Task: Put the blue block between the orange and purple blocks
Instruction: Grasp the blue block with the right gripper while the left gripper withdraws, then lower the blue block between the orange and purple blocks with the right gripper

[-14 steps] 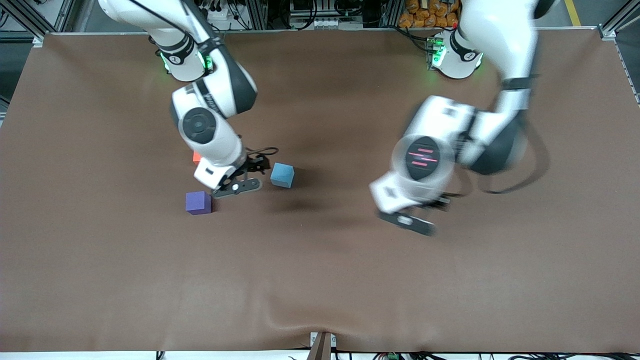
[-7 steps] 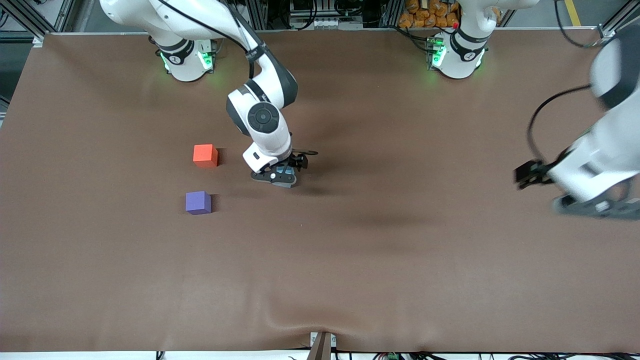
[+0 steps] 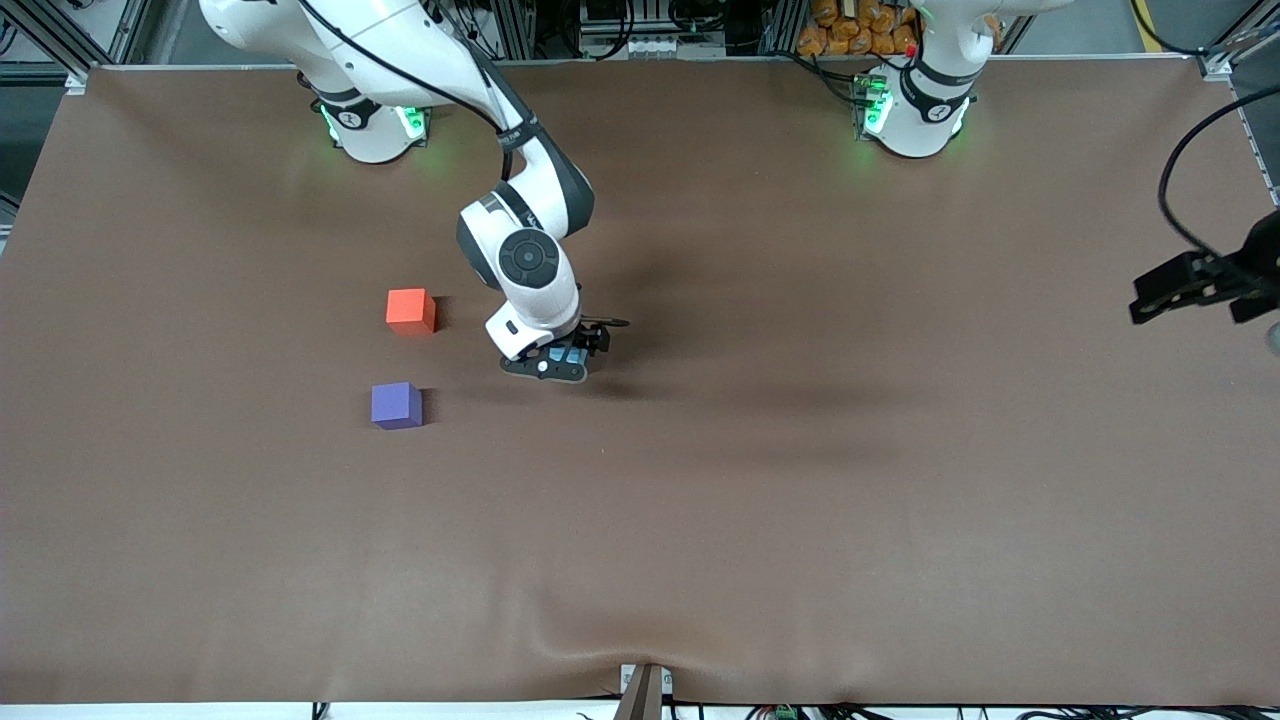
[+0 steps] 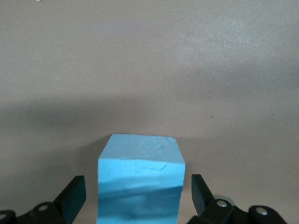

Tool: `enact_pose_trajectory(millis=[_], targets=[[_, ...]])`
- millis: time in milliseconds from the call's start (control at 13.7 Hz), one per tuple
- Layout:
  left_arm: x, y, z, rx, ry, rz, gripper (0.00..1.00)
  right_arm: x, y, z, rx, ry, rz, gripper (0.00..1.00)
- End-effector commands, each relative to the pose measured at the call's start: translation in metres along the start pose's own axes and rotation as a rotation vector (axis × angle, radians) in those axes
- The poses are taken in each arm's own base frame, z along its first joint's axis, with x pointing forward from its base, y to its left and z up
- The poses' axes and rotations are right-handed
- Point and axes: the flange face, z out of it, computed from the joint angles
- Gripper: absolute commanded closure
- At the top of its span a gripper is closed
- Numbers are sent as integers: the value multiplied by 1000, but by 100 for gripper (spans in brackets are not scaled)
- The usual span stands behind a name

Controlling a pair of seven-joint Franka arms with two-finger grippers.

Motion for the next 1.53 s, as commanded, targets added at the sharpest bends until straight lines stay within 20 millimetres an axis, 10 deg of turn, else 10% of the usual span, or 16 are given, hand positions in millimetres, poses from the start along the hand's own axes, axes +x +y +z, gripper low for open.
enact_pose_trajectory(millis=[0,219,511,804,1023,1461], targets=[[-40,-5,-8,-67,26,-32,0,8,4,4,-8,9,13,0],[-72,-5,-9,-70,71,-38,0,15,10,1,-5,10,31,67],[-78,-4,-14,-64,20,-86,0,22,17,-30,8,16,37,69],[-73,-3,-18,-61,30,-82,0,47,67,-92,-28,15,9,69],[-72,1,-17,-60,28,-74,0,47,106,-90,-92,-7,-29,69],[-71,22,-14,-56,22,-46,0,76,250,-92,-96,-68,-145,67]])
